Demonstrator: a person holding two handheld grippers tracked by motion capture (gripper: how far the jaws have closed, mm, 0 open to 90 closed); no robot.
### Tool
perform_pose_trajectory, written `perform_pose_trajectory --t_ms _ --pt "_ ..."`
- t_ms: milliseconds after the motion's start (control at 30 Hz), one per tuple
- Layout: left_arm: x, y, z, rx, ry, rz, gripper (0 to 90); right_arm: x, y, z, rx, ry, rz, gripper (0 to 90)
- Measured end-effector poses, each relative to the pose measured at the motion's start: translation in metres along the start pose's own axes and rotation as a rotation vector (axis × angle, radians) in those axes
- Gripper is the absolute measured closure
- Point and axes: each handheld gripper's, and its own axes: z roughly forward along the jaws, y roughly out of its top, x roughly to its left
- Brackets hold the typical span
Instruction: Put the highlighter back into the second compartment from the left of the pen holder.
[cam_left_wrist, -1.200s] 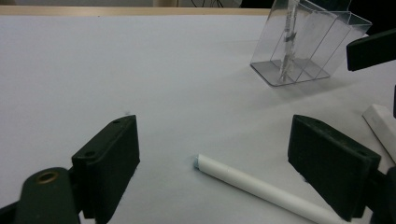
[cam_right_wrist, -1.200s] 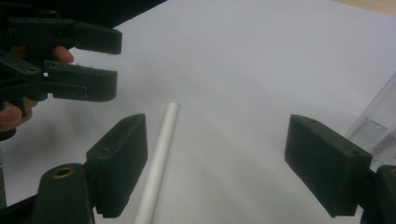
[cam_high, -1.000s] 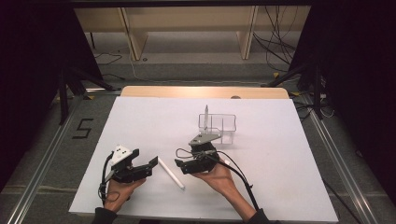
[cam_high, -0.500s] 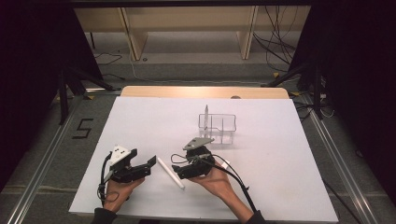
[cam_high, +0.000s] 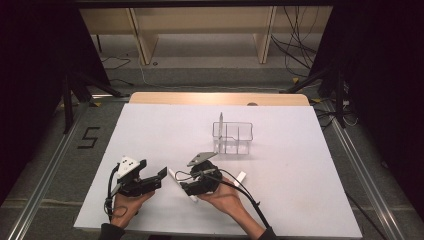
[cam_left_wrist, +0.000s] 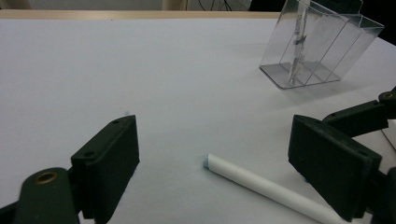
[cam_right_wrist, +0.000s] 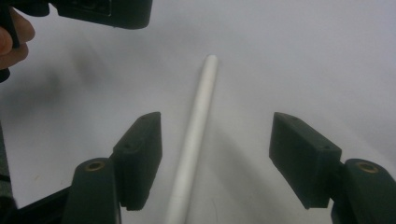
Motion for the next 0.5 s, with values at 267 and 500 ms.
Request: perform_pose_trajectory --t_ms 267,500 --pt "0.0 0.0 -0.001 0.001 -0.001 0.005 15.9 0.008 -0.002 0.011 0.045 0.0 -0.035 46.1" --pt "0.0 0.0 -0.001 0.001 -0.001 0.006 15.9 0.013 -0.003 0.021 0.076 -0.006 -0.045 52.8"
